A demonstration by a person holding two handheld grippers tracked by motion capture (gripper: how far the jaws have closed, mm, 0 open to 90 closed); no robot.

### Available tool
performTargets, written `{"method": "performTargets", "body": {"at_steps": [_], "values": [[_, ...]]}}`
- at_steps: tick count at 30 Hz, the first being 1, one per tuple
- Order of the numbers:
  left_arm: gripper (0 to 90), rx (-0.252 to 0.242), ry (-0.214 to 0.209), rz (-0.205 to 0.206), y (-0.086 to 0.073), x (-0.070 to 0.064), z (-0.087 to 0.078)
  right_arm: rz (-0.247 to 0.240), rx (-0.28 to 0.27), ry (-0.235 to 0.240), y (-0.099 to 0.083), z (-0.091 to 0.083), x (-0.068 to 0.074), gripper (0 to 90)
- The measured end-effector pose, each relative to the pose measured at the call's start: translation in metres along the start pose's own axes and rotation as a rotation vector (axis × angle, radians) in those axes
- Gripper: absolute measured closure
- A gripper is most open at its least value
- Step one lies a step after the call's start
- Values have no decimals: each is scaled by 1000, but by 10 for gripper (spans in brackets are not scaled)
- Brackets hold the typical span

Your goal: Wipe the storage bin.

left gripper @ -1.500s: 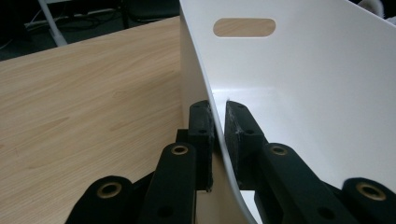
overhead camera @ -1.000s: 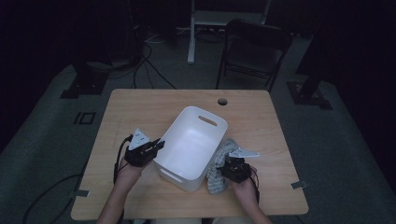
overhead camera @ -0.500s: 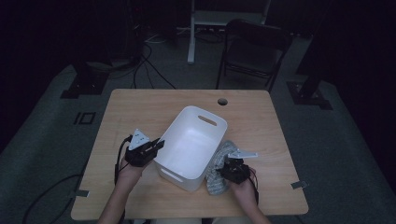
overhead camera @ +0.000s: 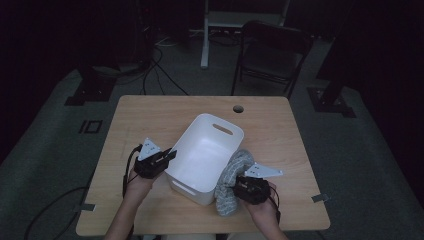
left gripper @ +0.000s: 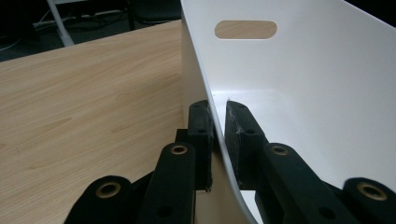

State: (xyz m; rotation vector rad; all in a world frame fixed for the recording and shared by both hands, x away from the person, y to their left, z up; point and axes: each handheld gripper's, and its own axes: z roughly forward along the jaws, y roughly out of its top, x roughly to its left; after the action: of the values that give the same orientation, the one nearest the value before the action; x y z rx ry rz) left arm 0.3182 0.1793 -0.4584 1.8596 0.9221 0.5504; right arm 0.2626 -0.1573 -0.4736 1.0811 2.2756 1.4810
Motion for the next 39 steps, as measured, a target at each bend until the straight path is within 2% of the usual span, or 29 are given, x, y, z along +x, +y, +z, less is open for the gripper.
{"method": "performTargets", "body": {"at_steps": [3,6,22,32,35,39], "values": [[807,-2,-3,-1,0,0,0,15,38,-3,-8,9,-5,734],[807,-1,2,1,0,0,1,39,54,-3,-13,14,-10,734],[806,-3,7,-1,0,-1,1,61,103,-25,-29,29,-19,729],[801,-6,6,-2,0,-1,1,75,151,-34,-38,40,-27,720],[800,-7,4,0,0,-1,1,85,172,-36,-46,48,-33,714],[800,-8,12,-1,0,-2,1,88,179,-41,-46,49,-32,724]]}}
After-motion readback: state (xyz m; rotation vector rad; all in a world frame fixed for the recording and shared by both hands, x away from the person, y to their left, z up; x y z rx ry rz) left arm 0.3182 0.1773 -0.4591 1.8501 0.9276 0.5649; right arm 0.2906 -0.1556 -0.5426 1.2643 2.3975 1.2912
